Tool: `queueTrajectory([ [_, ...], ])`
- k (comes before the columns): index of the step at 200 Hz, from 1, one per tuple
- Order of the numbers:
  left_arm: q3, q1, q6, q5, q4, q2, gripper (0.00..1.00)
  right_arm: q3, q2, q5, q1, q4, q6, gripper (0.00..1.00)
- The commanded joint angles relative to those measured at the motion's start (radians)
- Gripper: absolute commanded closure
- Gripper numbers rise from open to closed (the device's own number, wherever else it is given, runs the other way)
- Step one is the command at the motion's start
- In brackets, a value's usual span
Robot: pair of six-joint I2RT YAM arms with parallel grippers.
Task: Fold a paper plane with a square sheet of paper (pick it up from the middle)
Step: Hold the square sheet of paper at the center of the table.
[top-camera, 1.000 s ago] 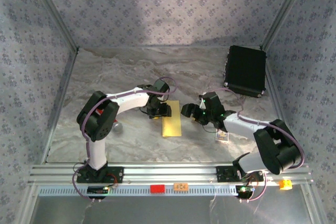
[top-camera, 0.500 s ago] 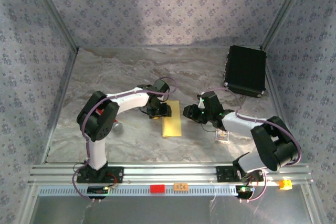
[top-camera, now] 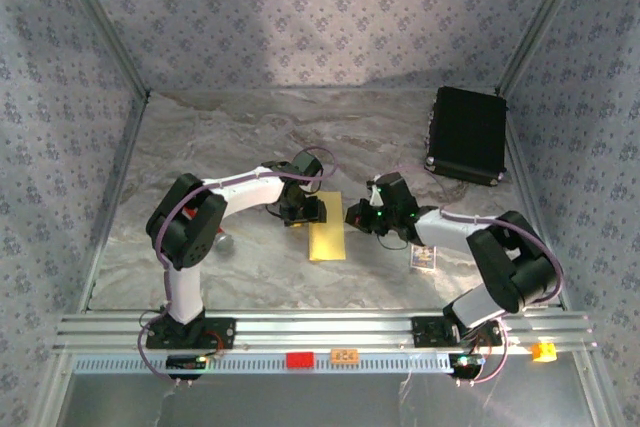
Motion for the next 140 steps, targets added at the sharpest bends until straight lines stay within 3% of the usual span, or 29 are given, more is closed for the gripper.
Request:
queueTrajectory([
  [1,-0.058,-0.012,0.016,-0.028,0.132,0.12,0.45,0.042,0.041,-0.028,0.016,0.024,0.007,1.0],
  [140,-0.061,-0.012,0.014,-0.022,0.14,0.128,0.45,0.131,0.238,-0.073,0.049,0.035,0.015,1.0],
])
